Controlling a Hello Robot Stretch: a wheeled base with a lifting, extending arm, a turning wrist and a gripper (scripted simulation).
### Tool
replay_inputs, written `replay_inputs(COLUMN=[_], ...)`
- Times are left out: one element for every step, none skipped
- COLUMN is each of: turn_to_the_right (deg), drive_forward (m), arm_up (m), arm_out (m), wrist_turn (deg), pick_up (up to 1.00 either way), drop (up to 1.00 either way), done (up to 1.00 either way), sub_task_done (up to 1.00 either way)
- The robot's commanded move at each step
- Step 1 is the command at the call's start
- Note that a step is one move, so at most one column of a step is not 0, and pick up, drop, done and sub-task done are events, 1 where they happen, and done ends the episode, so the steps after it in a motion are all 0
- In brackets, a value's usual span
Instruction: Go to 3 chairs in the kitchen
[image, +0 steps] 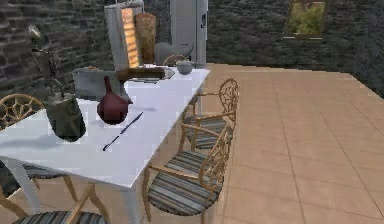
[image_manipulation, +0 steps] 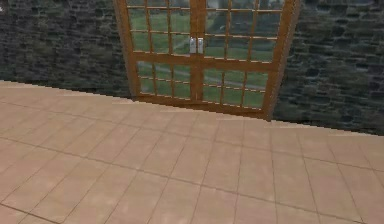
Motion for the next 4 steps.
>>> replay_inputs(turn_to_the_right=[0.0, 45.0, 12.0, 0.0], drive_forward=[0.0, 0.0, 0.0, 0.7], arm_up=[0.0, 0.0, 0.0, 0.0], arm_out=[0.0, 0.0, 0.0, 0.0], wrist_turn=[0.0, 0.0, 0.0, 0.0], pick_up=[0.0, 0.0, 0.0, 0.0], drop=[0.0, 0.0, 0.0, 0.0], done=[0.0, 0.0, 0.0, 0.0], sub_task_done=[1.0, 0.0, 0.0, 0.0])
